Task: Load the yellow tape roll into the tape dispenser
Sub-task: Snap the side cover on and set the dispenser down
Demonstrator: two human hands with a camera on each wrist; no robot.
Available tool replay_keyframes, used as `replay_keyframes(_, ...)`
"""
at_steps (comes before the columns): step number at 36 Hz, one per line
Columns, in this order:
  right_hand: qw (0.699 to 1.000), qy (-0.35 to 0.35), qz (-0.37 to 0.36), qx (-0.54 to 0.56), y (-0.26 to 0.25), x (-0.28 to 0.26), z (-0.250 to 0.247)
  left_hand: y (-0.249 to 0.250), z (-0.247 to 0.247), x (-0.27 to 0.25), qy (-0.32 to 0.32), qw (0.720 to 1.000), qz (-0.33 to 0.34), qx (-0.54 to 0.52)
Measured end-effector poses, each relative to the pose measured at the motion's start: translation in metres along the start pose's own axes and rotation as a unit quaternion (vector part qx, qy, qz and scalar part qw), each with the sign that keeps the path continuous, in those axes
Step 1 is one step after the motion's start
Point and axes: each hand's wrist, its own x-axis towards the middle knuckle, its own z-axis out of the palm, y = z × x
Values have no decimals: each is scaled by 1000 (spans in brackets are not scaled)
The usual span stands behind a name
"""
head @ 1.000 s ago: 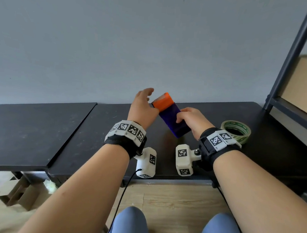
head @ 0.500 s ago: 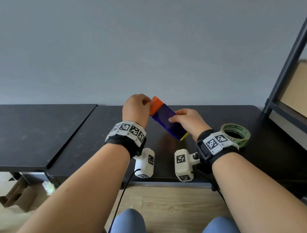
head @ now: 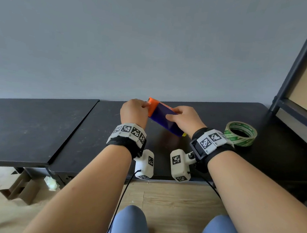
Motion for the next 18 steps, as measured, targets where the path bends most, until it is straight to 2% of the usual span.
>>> replay_keyframes(6,999,12,14,-32,2,3,4,2,10,-2,-43,998,-41,2)
replay_keyframes(10,997,14,18,-74,10,6,6,-10,19,-3,-49,998,-40,8)
replay_keyframes(14,991,15,16,-135,17,12,12,-12,20,-5,-122,990,-63,27)
replay_keyframes(18,979,16,5,-202,20,18,20,-16,21,-6,-154,983,-89,47)
